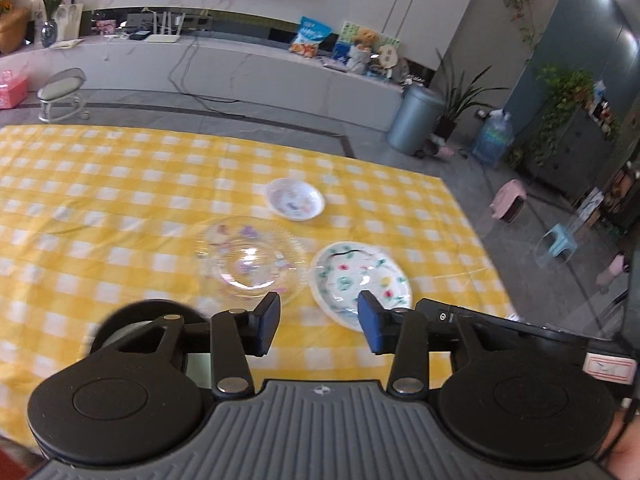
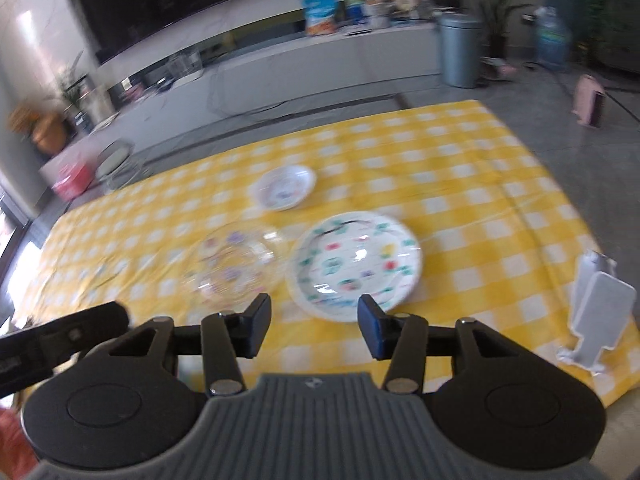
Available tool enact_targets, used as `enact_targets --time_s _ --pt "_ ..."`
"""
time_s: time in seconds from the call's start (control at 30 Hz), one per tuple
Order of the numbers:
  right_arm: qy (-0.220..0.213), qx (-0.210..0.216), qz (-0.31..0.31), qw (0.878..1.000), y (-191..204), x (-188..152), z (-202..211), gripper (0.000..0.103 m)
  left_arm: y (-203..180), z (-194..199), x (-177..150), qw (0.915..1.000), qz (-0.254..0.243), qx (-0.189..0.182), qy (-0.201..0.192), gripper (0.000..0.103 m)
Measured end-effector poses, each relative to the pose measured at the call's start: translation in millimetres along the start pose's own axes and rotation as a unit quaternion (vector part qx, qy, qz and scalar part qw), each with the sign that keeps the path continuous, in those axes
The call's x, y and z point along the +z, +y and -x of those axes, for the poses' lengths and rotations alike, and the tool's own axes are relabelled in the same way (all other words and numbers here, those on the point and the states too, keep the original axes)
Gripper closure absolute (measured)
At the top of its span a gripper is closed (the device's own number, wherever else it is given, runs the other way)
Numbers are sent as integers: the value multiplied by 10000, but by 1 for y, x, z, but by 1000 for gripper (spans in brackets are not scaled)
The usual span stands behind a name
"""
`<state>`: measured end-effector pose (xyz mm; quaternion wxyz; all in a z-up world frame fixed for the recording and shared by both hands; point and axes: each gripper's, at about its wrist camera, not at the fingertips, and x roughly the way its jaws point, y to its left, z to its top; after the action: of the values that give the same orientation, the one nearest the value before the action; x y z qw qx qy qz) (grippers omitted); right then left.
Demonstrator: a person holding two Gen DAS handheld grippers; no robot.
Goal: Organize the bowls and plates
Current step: 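Move both tools toward the white 'Fruity' painted plate, then close both tools on the rim of the 'Fruity' plate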
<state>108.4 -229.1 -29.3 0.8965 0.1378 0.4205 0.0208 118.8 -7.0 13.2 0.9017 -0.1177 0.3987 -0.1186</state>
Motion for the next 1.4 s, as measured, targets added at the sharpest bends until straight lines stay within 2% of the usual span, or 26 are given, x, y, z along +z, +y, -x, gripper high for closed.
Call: enact_targets --time_s 0.07,0.1,0.13,0.2,0.33,0.53,0.67,0.83,1.0,1.17,1.4 --pt "-45 -89 -249 9996 -20 2 -8 55 -7 -13 -3 10000 60 -68 30 48" --pt "-55 -130 -379 9992 -30 3 -12 52 -10 -20 -4 9999 125 -71 62 48" --pt "-64 -166 -502 9986 -38 5 -17 44 -12 -27 -5 9997 191 -84 112 48" --pt "-112 -219 -674 9974 -54 8 -26 39 -18 -40 -7 9993 301 -94 198 48" --pt "-135 -292 -909 9953 -79 12 -48 39 -25 -64 -9 9993 273 -79 224 48" --pt "-52 -96 -1449 9894 -114 18 -79 39 -23 -102 -10 9974 628 -135 338 48" --pt "80 -5 -1479 9890 -121 22 -96 44 -21 -128 -12 9968 708 18 360 48" --pt "174 110 -1338 9908 -119 29 -123 58 -12 -155 -11 9944 935 256 408 50" --pt "325 250 -1468 9883 -124 29 -144 67 -11 -169 -16 9938 874 425 539 64" --pt "306 266 -1330 9903 -123 31 -155 72 -16 -179 -19 9935 706 649 608 66" --pt "408 408 -1225 9908 -122 30 -165 80 -10 -188 -22 9909 884 682 757 78"
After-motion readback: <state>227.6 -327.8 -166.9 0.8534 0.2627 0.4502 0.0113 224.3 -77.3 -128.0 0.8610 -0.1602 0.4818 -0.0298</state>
